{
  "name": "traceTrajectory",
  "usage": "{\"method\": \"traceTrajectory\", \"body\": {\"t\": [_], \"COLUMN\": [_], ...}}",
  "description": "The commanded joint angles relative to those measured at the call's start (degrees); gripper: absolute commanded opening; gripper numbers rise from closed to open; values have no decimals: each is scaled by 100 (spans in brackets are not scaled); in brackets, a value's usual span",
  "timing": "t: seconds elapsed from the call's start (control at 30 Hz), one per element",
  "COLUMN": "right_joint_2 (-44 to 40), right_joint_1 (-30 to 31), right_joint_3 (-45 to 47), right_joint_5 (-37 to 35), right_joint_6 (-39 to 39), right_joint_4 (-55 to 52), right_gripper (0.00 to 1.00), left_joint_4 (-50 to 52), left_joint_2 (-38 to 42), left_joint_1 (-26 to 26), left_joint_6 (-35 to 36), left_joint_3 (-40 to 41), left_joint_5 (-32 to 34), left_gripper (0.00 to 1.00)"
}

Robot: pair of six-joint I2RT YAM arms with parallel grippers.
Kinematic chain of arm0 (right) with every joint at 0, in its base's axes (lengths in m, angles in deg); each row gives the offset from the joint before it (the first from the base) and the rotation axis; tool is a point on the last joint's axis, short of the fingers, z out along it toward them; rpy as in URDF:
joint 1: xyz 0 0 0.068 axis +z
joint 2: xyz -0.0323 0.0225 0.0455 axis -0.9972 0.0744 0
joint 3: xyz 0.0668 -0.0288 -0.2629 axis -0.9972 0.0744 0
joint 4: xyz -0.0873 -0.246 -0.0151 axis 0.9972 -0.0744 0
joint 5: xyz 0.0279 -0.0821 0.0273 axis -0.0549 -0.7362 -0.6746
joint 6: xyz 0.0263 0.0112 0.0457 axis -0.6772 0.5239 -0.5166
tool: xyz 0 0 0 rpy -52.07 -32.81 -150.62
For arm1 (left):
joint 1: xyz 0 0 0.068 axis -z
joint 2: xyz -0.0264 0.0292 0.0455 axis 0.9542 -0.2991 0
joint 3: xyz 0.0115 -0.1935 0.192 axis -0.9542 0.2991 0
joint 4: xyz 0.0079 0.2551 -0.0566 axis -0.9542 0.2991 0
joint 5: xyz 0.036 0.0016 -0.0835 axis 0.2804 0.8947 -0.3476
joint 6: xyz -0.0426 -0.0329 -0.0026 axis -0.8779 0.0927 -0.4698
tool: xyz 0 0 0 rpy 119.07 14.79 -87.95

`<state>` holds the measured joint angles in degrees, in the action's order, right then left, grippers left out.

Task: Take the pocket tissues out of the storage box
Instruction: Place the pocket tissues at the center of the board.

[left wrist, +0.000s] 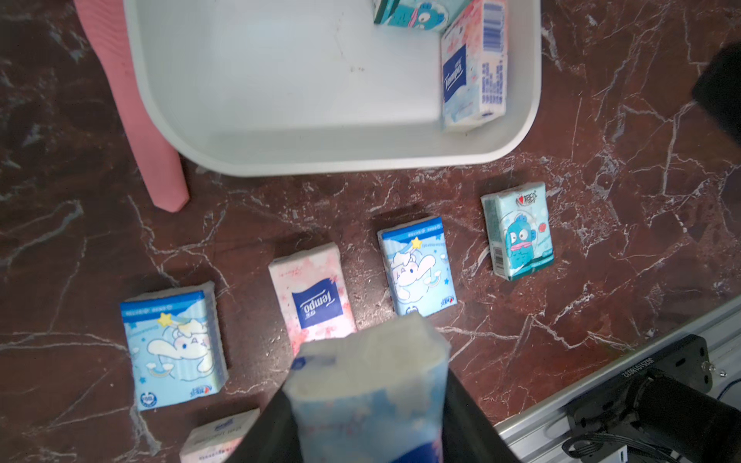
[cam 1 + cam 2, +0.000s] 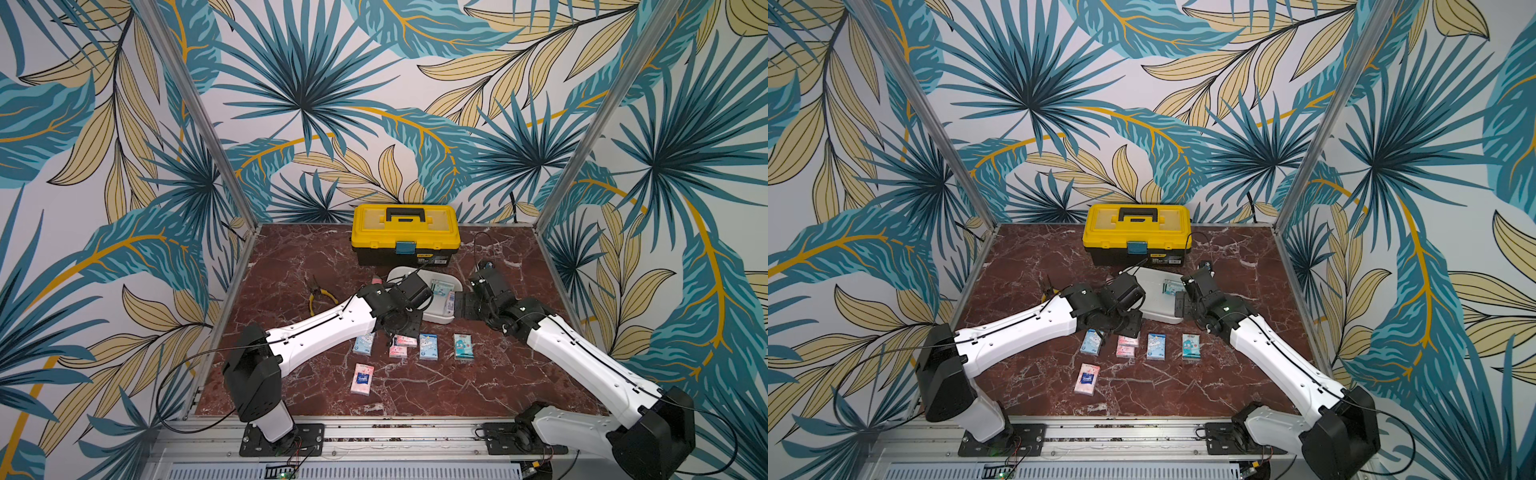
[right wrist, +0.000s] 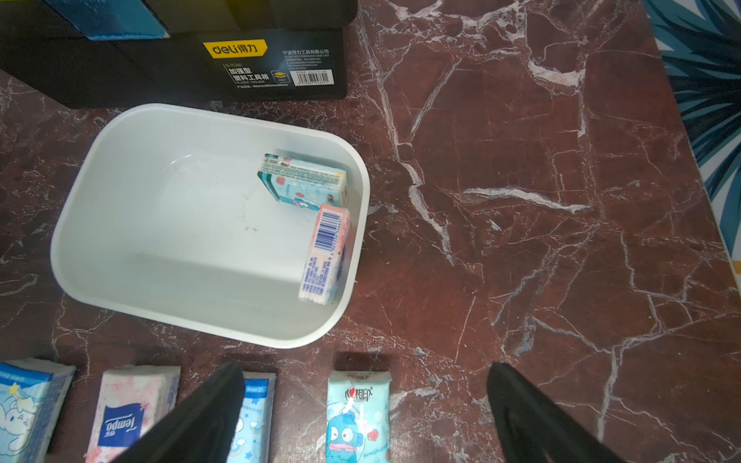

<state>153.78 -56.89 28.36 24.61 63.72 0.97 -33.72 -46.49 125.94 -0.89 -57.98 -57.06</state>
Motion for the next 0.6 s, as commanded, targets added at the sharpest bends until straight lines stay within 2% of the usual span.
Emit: {"method": "traceTrajectory", "body": {"t": [0.0, 0.27, 0.57], "right_joint_2": [23, -167, -671], "right_joint_1": [-27, -23, -25], "right_joint_3": [-76, 54, 489], "right_joint_5": [-3, -213, -296], "right_joint_6": [1, -166, -438], "right_joint_4": [101, 105, 89], "right_gripper": [99, 99, 99], "left_joint_4": [-225, -495, -679], "left_joint_2": [351, 580, 130], "left_joint_1": [49, 211, 278], "left_joint_6": [-416, -664, -562], "left_joint_3": [579, 1426, 1699], "left_joint_5": [-243, -532, -792], "left_gripper": [52, 52, 52]}}
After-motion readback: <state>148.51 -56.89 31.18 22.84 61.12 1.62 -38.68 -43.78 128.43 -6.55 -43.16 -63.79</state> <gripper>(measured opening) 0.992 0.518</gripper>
